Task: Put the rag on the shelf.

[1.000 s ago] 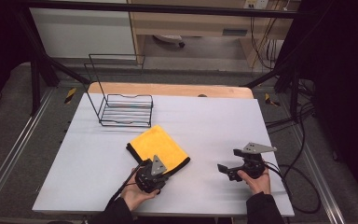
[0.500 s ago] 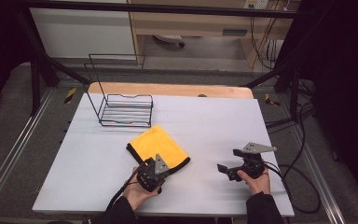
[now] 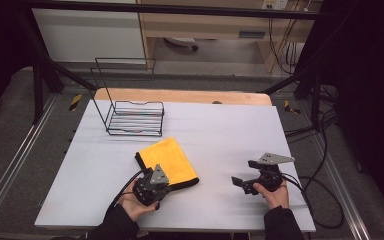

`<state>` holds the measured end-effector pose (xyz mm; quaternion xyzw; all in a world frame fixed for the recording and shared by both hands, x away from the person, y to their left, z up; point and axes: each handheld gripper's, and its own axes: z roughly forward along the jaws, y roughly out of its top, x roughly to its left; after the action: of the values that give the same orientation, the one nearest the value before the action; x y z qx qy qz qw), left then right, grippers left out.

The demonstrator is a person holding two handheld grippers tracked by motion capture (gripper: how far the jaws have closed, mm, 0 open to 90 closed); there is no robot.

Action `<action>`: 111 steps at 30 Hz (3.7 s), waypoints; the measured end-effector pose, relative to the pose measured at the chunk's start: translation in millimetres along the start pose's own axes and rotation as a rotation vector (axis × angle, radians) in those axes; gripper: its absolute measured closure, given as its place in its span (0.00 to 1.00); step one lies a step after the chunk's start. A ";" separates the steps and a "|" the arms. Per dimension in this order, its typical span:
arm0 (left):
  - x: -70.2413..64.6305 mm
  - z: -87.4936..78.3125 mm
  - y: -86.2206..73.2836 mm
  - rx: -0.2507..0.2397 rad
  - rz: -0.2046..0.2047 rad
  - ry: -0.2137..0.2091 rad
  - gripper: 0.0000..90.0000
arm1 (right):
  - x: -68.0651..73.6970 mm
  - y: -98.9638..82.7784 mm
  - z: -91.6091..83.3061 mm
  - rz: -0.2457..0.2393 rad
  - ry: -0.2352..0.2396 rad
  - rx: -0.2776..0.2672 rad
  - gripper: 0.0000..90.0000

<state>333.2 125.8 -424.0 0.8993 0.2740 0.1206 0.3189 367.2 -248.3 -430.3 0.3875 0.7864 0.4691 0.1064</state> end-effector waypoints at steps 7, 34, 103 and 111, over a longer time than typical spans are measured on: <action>-0.9 -16.3 -21.8 0.008 0.028 -0.016 0.92 | 9.1 1.9 8.0 0.004 0.000 0.032 0.01; 68.2 -58.5 -54.2 -0.236 -0.255 0.066 0.23 | 95.7 29.0 100.4 -0.062 0.059 0.147 0.22; 131.0 6.9 -44.8 -0.160 -0.510 0.090 0.83 | 74.5 90.1 190.1 -0.002 -0.011 0.146 0.56; 126.7 8.4 -44.1 -0.164 -0.478 0.117 0.82 | 69.0 87.5 196.8 0.032 0.010 0.191 0.72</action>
<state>422.2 222.3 -453.2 0.7717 0.4859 0.1154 0.3937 469.5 -47.7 -450.8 0.4062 0.8218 0.3955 0.0576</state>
